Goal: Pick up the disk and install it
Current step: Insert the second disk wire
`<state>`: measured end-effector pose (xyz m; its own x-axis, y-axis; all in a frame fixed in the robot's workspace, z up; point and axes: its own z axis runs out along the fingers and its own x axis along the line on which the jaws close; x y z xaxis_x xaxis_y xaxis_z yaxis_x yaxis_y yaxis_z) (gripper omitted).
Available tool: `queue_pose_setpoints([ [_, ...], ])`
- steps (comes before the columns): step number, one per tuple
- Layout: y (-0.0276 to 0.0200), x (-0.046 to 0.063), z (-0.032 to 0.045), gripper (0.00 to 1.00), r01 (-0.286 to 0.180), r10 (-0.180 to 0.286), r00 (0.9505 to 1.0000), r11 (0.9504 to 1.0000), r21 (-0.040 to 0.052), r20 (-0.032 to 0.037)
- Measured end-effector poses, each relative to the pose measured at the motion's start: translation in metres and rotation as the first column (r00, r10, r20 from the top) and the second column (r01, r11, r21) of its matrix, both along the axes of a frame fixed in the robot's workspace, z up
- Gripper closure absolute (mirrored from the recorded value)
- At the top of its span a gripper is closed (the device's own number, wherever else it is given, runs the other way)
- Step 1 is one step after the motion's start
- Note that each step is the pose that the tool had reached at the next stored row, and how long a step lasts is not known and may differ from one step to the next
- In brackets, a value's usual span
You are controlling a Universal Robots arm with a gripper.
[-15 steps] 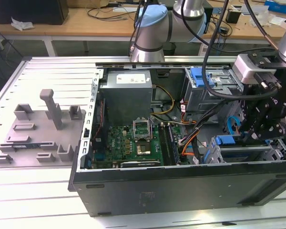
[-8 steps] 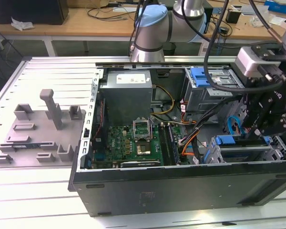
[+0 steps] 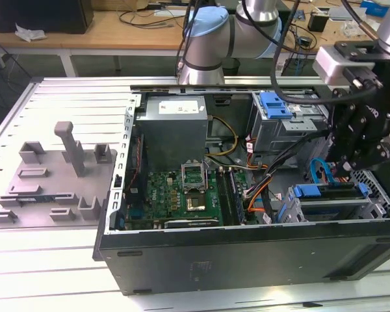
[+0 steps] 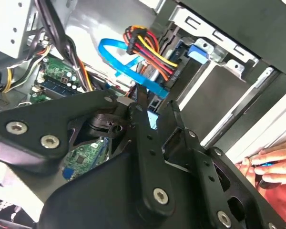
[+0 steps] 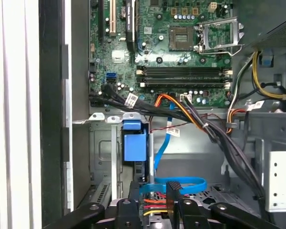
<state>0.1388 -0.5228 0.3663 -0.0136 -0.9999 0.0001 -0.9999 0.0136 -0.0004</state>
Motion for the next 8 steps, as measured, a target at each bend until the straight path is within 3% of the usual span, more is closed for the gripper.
queue_pose_setpoints([
  [3, 0.0061, -0.005, 0.0026, 0.72, 0.000, 0.000, 1.0000, 1.0000, -0.0003, 0.0042],
  [4, 0.0074, -0.007, 0.0028, 0.84, 0.000, 0.000, 1.0000, 1.0000, -0.0002, 0.0055],
  [5, 0.0083, -0.009, 0.0029, 0.89, 0.000, 0.000, 1.0000, 1.0000, -0.0003, 0.0064],
  [8, 0.0091, -0.012, 0.0029, 0.89, 0.000, 0.000, 1.0000, 1.0000, -0.0007, 0.0078],
])
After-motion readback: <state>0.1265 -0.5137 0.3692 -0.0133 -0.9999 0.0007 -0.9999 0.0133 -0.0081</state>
